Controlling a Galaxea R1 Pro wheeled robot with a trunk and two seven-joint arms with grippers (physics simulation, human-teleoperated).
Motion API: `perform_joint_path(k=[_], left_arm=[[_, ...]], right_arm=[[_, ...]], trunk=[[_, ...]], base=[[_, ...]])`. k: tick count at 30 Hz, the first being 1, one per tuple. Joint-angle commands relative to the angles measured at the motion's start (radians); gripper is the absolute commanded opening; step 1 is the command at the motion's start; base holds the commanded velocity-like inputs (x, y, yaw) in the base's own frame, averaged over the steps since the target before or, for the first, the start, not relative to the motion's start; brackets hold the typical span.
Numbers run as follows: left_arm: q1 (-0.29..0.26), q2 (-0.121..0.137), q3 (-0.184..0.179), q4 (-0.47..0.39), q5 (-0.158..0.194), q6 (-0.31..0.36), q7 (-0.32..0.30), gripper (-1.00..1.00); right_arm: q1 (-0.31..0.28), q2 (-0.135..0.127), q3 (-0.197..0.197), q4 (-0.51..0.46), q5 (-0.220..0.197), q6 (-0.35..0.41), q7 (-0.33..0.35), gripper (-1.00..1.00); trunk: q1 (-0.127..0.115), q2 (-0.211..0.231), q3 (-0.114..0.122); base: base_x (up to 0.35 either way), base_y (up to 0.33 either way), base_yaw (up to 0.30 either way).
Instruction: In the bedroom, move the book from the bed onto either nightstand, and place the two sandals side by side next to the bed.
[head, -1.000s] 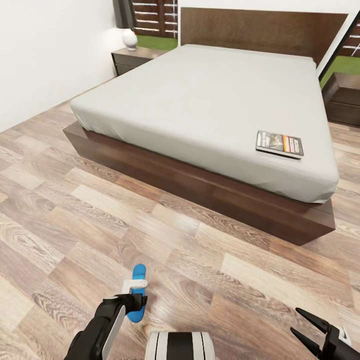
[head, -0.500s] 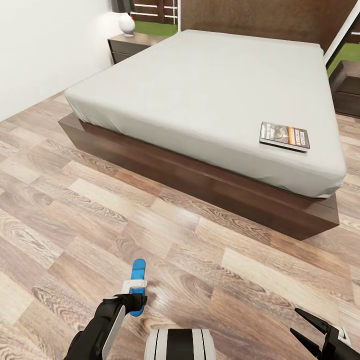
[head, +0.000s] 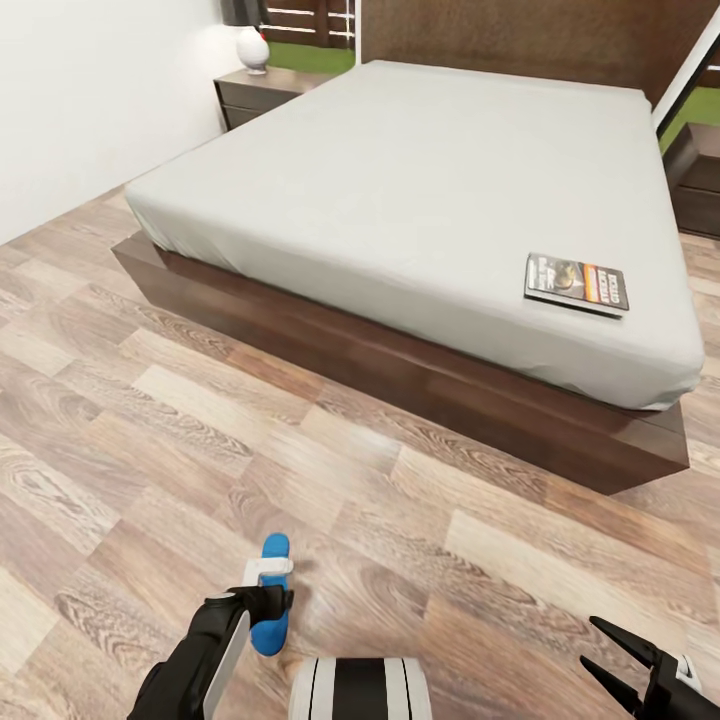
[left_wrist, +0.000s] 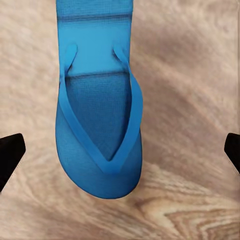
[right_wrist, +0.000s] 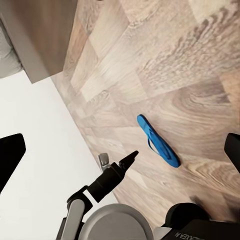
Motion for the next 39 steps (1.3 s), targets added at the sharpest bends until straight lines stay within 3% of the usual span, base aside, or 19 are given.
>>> perform_joint_path(k=[1,10,18,28,39], left_arm=[[0.0,0.0,-0.002,-0.001,0.004,0.005,0.006,1.0],[0.0,0.001,0.002,-0.001,0.007,-0.007,0.006,1.0],[0.0,-0.001,-0.001,0.024,0.008,-0.127,0.008,1.0],[0.0,-0.001,-0.003,0.052,0.007,-0.141,0.007,1.0],[0.0,-0.002,-0.003,0.052,0.007,-0.14,0.008,1.0]], right_arm=[[0.0,0.0,0.0,0.0,-0.001,0.004,0.002,1.0],[0.0,0.0,0.0,0.0,-0.001,0.004,0.003,1.0],[0.0,0.0,0.0,0.0,-0.001,0.004,0.003,1.0],[0.0,0.0,0.0,0.0,-0.001,0.004,0.003,1.0],[0.0,0.0,0.0,0.0,-0.001,0.005,0.004,1.0]], trunk=[[0.0,0.0,-0.001],[0.0,0.0,-0.001],[0.0,0.0,-0.001],[0.0,0.0,-0.001],[0.005,-0.003,-0.043]], base=[[0.065,0.0,0.0],[0.157,0.0,0.0],[0.144,0.0,0.0],[0.004,0.0,0.0],[0.0,0.0,0.0]])
